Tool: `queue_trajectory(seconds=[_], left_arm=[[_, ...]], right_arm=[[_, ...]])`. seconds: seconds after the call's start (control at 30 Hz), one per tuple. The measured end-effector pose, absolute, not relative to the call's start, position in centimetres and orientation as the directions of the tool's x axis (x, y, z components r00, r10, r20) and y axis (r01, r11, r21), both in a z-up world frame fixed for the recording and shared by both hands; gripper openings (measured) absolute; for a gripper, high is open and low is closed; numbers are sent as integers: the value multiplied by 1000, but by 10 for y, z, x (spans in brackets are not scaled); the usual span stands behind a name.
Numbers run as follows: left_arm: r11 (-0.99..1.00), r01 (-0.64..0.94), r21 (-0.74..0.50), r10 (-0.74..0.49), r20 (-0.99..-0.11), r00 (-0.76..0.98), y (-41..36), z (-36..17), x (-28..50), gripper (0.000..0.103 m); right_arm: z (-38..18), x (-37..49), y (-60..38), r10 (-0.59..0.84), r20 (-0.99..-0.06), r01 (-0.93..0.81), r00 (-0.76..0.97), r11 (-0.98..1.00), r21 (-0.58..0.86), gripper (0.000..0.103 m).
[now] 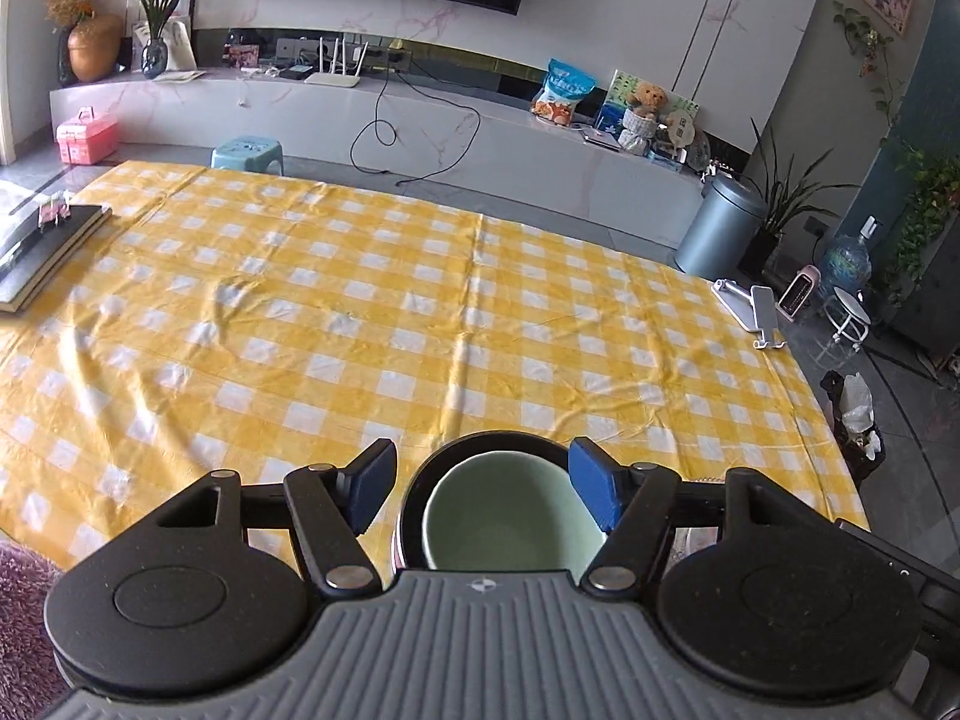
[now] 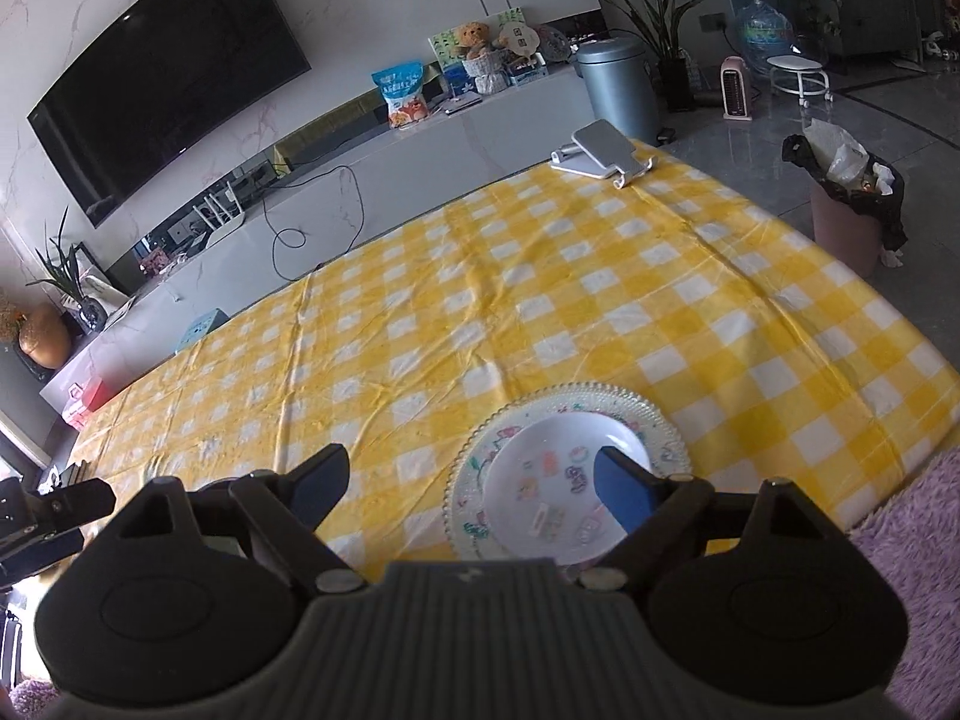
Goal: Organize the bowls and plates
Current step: 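Move the left tool to the nested bowl stack rim and close on it, then lift the nested bowls with the left tool and lower them onto the plates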
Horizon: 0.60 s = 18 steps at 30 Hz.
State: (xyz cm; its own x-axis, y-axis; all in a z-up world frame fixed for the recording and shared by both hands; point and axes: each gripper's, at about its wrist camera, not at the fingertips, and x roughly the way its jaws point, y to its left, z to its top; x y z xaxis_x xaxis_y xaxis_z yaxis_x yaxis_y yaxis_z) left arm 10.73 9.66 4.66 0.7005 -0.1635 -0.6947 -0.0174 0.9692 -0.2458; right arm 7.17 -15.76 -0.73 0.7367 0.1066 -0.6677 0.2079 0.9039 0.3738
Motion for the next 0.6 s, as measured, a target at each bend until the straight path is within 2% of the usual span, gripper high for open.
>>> queue_trajectory(seconds=[0.17, 0.3, 0.47, 0.6], left_arm=[[953, -49, -300, -198, -735, 648, 122, 23, 111, 77], [916, -70, -394, -274, -746, 607, 139, 5, 115, 77], [892, -109, -439, -303, -759, 576, 152, -16, 122, 77], [847, -129, -516, -377, -753, 539, 160, -31, 128, 76]], right_arm=[[-11, 89, -118, 182, -744, 138, 643, 928, 346, 87], [-23, 101, -96, 226, -782, 119, 580, 927, 356, 87], [-40, 113, -87, 283, -802, 147, 526, 899, 414, 84], [-51, 120, -81, 294, -814, 172, 501, 888, 426, 82]])
